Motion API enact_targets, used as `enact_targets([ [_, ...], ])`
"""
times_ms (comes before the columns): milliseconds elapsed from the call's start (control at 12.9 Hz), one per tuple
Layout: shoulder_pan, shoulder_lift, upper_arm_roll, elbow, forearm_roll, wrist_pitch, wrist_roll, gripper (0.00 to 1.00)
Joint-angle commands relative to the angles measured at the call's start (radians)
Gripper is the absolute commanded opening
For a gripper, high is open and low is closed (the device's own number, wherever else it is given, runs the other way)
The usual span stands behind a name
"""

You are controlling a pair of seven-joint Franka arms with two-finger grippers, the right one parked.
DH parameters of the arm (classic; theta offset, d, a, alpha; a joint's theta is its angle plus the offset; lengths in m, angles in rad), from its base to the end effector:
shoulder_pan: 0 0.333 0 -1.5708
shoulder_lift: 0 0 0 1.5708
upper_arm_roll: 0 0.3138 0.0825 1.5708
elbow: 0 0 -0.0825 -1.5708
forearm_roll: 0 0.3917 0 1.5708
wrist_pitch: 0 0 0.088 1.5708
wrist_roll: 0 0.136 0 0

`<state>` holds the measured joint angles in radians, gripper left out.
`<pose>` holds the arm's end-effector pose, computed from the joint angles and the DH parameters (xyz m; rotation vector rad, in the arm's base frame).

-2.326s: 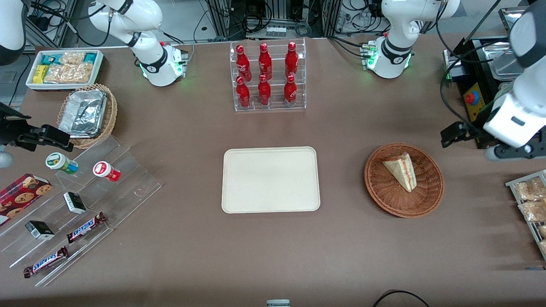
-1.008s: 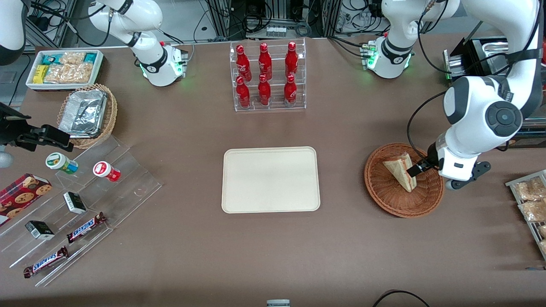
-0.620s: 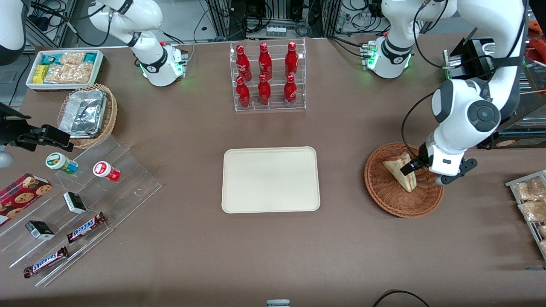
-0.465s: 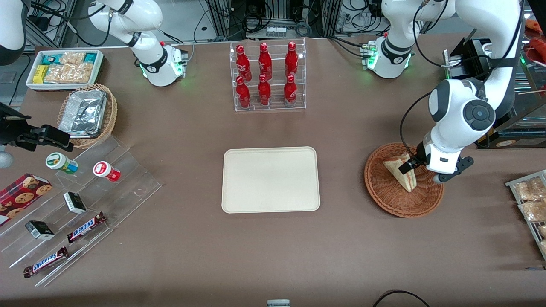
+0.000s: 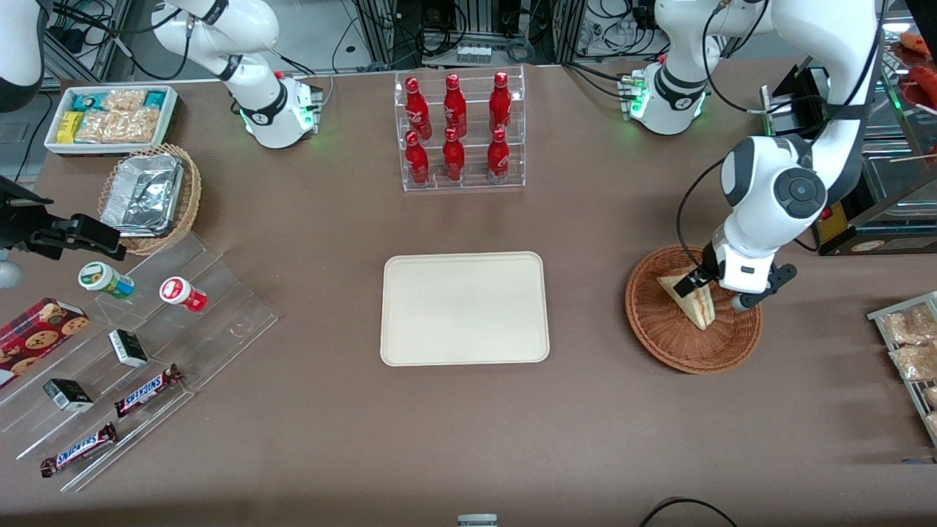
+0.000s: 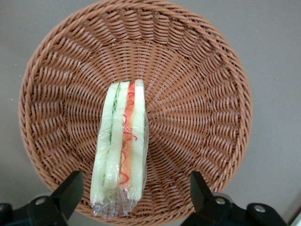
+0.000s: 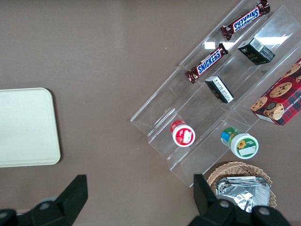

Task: Place sandwich from basket to tray
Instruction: 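Lower the left gripper and close it on the sandwich's upright edge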

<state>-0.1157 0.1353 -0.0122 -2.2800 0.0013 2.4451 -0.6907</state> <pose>0.5335 -0.0686 0.2614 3.0060 0.8676 0.0423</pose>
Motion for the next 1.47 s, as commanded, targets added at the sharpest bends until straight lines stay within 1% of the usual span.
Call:
enact_targets([
  [0,-0.004,0.016,0.000,-0.016,0.009,0.041,-0.023,1.00],
  [388,-0.004,0.067,0.000,-0.032,0.009,0.107,-0.023,1.00],
  [465,-0.004,0.073,0.000,-0.044,0.009,0.123,-0.023,0.98],
  [543,-0.004,0.073,0.000,-0.052,0.009,0.132,-0.023,0.83],
  [620,-0.004,0.072,0.001,-0.055,0.009,0.134,-0.023,0.60],
  [775,-0.004,0.069,0.001,-0.059,0.009,0.134,-0.021,0.03],
  [853,-0.004,0.067,0.001,-0.059,0.009,0.132,-0.020,0.00],
  [1008,-0.004,0.060,0.001,-0.058,0.011,0.129,-0.009,0.00],
  [1163,-0.004,0.020,0.001,-0.056,0.011,0.095,-0.006,0.00],
  [1240,-0.006,-0.011,0.000,-0.049,0.026,0.041,-0.003,0.00],
  [1395,-0.024,-0.060,-0.008,-0.042,0.103,-0.039,0.000,0.00],
])
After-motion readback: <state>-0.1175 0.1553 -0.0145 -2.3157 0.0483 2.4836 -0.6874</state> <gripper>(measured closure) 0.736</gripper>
